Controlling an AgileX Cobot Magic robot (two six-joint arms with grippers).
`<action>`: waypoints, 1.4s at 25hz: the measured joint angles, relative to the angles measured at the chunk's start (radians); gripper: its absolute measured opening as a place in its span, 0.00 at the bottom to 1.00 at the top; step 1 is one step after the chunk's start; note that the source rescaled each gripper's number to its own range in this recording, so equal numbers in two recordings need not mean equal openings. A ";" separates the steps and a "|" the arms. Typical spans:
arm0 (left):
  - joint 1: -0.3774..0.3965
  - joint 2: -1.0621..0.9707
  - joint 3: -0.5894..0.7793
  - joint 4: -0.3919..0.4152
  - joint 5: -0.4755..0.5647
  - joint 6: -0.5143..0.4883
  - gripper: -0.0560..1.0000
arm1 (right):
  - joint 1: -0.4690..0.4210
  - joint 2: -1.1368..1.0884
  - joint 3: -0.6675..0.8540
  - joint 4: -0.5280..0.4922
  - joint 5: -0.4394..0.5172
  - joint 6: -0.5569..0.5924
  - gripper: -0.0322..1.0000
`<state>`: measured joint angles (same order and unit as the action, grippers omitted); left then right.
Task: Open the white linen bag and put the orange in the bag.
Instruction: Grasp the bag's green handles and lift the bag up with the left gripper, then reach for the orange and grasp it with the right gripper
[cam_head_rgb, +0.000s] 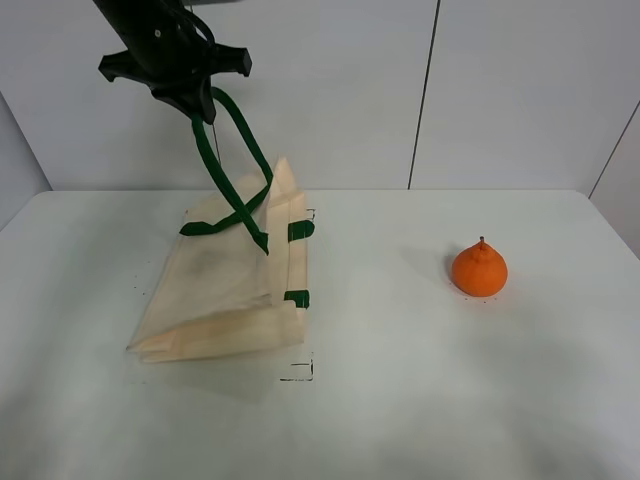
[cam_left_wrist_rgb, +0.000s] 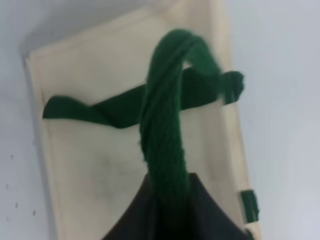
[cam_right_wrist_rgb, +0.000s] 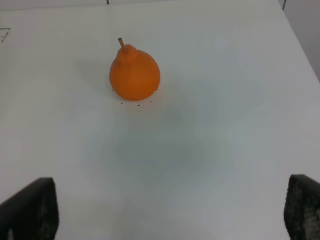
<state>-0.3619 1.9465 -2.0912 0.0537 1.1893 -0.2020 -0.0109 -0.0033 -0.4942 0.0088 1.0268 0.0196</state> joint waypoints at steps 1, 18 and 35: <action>-0.007 -0.015 -0.003 -0.001 0.001 0.004 0.05 | 0.000 0.000 0.000 0.000 0.000 0.000 1.00; -0.017 -0.129 -0.003 -0.002 0.002 0.035 0.05 | 0.000 0.987 -0.287 0.051 -0.265 -0.075 1.00; -0.017 -0.129 -0.003 -0.002 0.002 0.035 0.05 | 0.054 2.096 -1.203 0.054 0.078 -0.066 1.00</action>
<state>-0.3792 1.8176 -2.0946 0.0513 1.1911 -0.1675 0.0427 2.0929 -1.6975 0.0628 1.1044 -0.0466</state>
